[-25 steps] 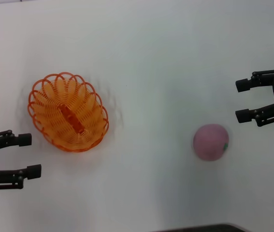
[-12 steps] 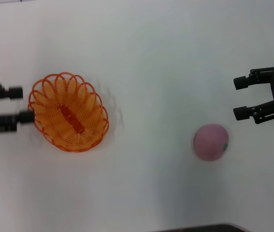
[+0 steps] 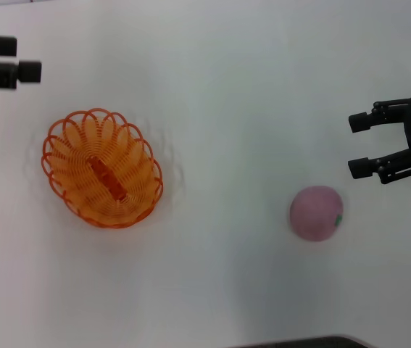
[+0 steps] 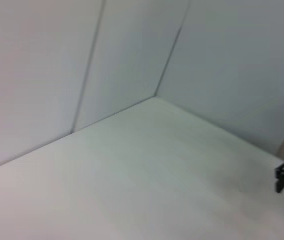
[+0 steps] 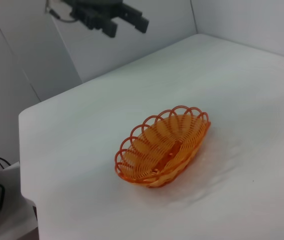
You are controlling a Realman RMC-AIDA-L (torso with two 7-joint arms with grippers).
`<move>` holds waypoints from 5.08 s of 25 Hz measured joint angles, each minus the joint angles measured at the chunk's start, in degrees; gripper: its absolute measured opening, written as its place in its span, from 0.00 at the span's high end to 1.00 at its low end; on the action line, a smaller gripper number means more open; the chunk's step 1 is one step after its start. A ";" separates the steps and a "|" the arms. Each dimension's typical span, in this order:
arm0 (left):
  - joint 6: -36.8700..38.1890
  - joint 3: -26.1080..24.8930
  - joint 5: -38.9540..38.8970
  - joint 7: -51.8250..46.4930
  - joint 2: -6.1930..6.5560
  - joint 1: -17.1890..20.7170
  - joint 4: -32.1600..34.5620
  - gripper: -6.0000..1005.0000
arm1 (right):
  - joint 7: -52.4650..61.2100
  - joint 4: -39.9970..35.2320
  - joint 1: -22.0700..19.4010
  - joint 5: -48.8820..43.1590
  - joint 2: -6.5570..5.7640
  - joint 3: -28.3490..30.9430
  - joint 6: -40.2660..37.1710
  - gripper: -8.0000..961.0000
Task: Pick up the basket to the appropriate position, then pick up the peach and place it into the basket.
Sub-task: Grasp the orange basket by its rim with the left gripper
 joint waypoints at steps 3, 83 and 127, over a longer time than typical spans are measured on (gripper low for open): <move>-1.41 0.14 4.67 -3.47 0.26 -3.74 0.96 0.19 | 0.04 -0.15 0.16 -0.01 0.04 0.04 0.00 0.04; -11.28 11.93 31.85 -21.41 -6.31 -20.63 -14.27 0.94 | -0.55 1.18 1.26 -0.10 1.85 -0.89 4.51 0.04; -21.35 26.19 39.83 -26.37 -10.48 -19.14 -14.53 0.12 | -1.40 1.97 1.08 -0.11 2.32 -0.89 5.93 0.04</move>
